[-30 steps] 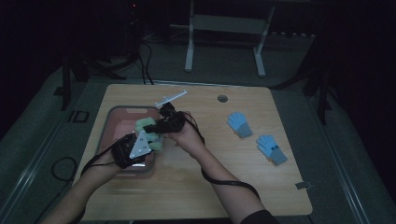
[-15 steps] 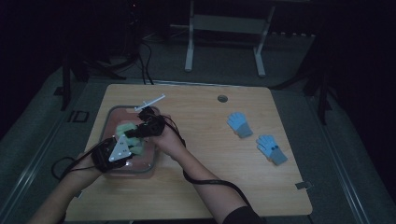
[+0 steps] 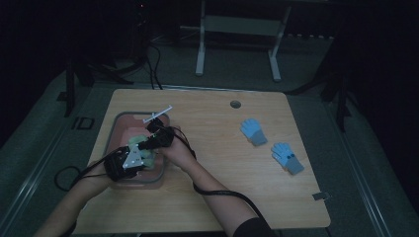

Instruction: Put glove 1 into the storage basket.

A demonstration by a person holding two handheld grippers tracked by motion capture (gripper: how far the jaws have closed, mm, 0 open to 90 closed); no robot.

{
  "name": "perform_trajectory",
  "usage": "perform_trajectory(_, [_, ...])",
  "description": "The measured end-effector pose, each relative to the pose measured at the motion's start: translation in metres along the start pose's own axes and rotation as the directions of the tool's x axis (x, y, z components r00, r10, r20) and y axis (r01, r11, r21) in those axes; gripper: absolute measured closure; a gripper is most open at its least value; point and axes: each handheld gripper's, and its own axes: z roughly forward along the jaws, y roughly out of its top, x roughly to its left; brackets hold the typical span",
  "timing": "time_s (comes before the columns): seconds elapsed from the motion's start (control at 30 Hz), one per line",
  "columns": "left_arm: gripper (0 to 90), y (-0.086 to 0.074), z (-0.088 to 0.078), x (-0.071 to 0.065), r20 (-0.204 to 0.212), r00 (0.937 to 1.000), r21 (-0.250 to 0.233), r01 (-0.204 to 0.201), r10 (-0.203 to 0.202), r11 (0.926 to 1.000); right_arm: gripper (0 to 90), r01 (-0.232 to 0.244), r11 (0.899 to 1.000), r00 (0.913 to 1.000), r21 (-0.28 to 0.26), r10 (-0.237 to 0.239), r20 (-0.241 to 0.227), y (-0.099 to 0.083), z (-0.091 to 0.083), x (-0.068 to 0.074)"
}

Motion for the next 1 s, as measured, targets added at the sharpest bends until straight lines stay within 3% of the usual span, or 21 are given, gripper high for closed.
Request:
perform_trajectory(0.2, [74.0,-0.001,0.008,0.005,0.043,0.9989,0.026,0.017,-0.018,0.9995,67.1,0.033,0.999,0.9988,0.024,-0.034,0.036,-0.001,0.006,0.001])
perform_trajectory(0.27, [67.2,0.0,0.011,0.007,0.063,0.9974,0.047,0.033,-0.036,0.9984,55.9,0.018,0.999,0.9989,0.031,-0.02,0.043,-0.001,0.008,0.0])
perform_trajectory(0.3, [67.2,0.0,0.012,0.008,0.068,0.9969,0.054,0.036,-0.039,0.9979,55.9,0.018,0.999,0.9989,0.031,-0.02,0.043,-0.001,0.008,0.0])
perform_trajectory(0.37, [60.1,0.001,0.012,0.008,0.075,0.9963,0.068,0.037,-0.042,0.997,51.4,0.032,0.998,0.9956,0.049,-0.036,0.086,0.001,0.008,0.002])
perform_trajectory(0.67, [54.7,0.002,0.008,0.009,0.067,0.995,0.049,0.071,-0.074,0.9963,42.6,0.009,0.999,0.9946,0.044,-0.013,0.103,0.001,0.004,-0.003])
perform_trajectory(1.0, [53.7,0.014,-0.007,0.008,0.063,0.991,0.015,0.118,-0.118,0.9929,34.7,0.012,0.999,0.9951,-0.032,-0.009,0.099,0.007,-0.023,0.001])
